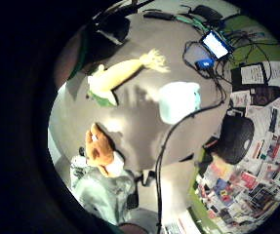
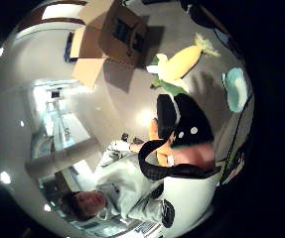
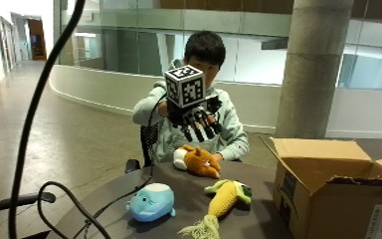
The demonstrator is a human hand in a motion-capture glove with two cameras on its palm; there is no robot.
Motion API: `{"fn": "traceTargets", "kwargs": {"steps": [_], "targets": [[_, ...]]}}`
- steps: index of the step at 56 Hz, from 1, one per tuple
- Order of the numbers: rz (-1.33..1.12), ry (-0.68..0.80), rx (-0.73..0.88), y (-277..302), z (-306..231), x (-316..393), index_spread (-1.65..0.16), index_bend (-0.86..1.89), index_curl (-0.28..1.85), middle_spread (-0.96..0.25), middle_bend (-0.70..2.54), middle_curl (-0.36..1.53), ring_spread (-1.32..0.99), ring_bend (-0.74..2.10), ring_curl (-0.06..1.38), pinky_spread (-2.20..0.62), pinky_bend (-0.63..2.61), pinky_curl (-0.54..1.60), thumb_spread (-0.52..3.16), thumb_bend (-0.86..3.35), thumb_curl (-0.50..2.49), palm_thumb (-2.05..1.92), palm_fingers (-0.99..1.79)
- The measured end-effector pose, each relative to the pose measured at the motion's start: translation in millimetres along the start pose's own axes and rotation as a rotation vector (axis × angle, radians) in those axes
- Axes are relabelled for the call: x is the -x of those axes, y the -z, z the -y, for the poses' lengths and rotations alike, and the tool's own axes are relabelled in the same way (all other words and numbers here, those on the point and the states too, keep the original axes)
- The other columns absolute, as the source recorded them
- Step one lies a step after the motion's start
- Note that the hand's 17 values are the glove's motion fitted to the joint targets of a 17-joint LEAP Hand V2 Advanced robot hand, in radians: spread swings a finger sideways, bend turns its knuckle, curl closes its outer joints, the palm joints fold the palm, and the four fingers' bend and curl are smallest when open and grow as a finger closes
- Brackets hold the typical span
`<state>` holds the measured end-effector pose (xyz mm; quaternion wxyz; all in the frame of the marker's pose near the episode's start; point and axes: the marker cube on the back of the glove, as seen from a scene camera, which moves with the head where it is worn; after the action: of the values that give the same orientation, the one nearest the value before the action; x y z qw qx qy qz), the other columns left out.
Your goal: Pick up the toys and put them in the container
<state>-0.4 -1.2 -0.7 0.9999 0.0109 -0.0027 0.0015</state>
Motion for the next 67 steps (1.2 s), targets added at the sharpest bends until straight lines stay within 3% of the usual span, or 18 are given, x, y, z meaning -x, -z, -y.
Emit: {"fn": "traceTargets", "kwargs": {"steps": [10,23,29,43,49,67], "targets": [[0.027,0.018,-0.088,4,5,-3,-0.19,0.17,0.12,-0.01,0.17,0.08,-0.09,0.34,0.11,-0.02,0.60,0.21,1.09,0.19,0.07,0.17,0.22],[0.032,-0.020,-0.217,5,8,-21,-0.23,0.18,0.19,-0.02,0.20,0.16,-0.11,0.40,0.15,-0.03,0.62,0.25,1.45,0.20,0.14,0.13,0.20],[0.021,-0.061,-0.280,9,7,-39,-0.23,0.17,0.22,-0.02,0.21,0.20,-0.12,0.41,0.16,-0.03,0.63,0.26,1.51,0.20,0.17,0.12,0.18],[-0.045,-0.169,-0.229,3,7,-97,-0.26,0.13,0.23,-0.03,0.14,0.23,-0.09,0.35,0.17,0.00,0.77,0.32,1.46,0.12,0.20,0.03,-0.14],[-0.104,-0.147,-0.228,-7,12,-123,-0.28,0.12,0.23,-0.04,0.13,0.23,-0.07,0.28,0.17,0.01,0.78,0.33,1.41,0.08,0.21,0.00,-0.22],[-0.061,-0.363,0.003,-104,21,-178,-0.29,0.11,0.22,-0.05,0.12,0.21,-0.03,0.14,0.18,0.02,0.76,0.33,1.24,-0.02,0.24,-0.01,-0.28]]}}
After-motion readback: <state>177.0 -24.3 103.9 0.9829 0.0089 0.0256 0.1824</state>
